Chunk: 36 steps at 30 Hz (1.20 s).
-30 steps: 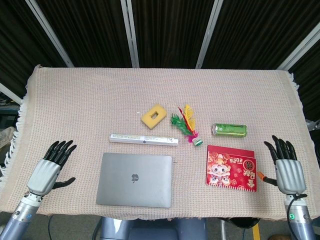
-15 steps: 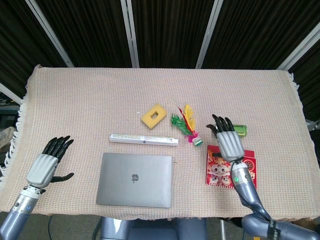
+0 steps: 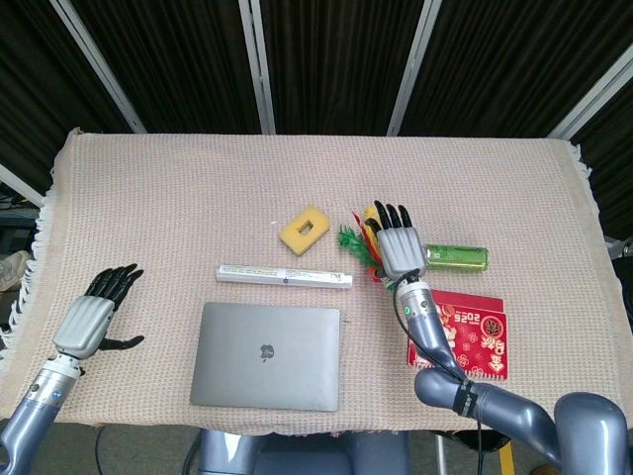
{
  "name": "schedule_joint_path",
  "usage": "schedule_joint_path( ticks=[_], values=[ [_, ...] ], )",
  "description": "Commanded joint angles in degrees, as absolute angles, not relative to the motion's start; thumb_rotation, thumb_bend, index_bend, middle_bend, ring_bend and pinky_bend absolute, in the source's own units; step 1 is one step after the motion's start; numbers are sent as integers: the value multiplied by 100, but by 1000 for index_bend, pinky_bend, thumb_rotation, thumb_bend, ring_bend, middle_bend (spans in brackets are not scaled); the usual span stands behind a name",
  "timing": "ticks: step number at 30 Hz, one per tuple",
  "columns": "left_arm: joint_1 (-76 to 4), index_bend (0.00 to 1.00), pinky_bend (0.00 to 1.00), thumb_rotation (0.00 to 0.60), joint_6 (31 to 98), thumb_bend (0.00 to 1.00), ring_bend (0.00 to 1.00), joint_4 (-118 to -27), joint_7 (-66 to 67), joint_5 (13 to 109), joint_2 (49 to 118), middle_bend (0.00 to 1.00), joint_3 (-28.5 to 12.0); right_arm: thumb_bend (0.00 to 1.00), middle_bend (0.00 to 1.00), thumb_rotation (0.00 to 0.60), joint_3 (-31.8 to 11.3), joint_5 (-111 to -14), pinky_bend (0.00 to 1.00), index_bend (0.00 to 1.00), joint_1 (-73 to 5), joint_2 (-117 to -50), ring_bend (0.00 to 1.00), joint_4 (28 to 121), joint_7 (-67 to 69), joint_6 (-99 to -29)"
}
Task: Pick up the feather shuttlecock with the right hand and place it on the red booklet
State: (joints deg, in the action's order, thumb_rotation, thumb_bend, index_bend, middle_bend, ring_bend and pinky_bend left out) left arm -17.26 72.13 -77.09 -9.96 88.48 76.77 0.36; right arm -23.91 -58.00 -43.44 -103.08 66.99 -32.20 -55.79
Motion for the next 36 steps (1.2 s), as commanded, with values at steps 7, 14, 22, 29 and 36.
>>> schedule_joint_path(
  ticks=[7, 14, 22, 29, 36],
  values=[
    [-1767, 0, 0, 600, 7108, 34, 0, -7615, -914, 8700, 7783, 0, -30, 107, 0, 600, -2474, -5681, 0, 166, -4870, -10657, 0, 5475, -2856, -5058],
    [-1827, 0, 0, 600, 6974, 38, 0, -7538, -1001, 8672, 7824, 0, -20, 106, 0, 600, -2404, -5672, 0, 140, -4879, -10763, 0, 5246, -2743, -5181],
    [-1822, 0, 0, 600, 7034, 40, 0, -7506, -1232, 8781, 7777, 0, 40, 106, 0, 600, -2278, -5592, 0, 145, -4811, -10885, 0, 5316, -2789, -5335],
    [-1841, 0, 0, 600, 7028, 40, 0, -7485, -1403, 8854, 7741, 0, 92, 106, 0, 600, -2244, -5583, 0, 146, -4771, -10828, 0, 5694, -3013, -5642],
    [-1805, 0, 0, 600, 7139, 39, 0, -7465, -1480, 8915, 7716, 0, 121, 107, 0, 600, -2199, -5399, 0, 146, -4774, -10910, 0, 5694, -3075, -5551]
  ],
)
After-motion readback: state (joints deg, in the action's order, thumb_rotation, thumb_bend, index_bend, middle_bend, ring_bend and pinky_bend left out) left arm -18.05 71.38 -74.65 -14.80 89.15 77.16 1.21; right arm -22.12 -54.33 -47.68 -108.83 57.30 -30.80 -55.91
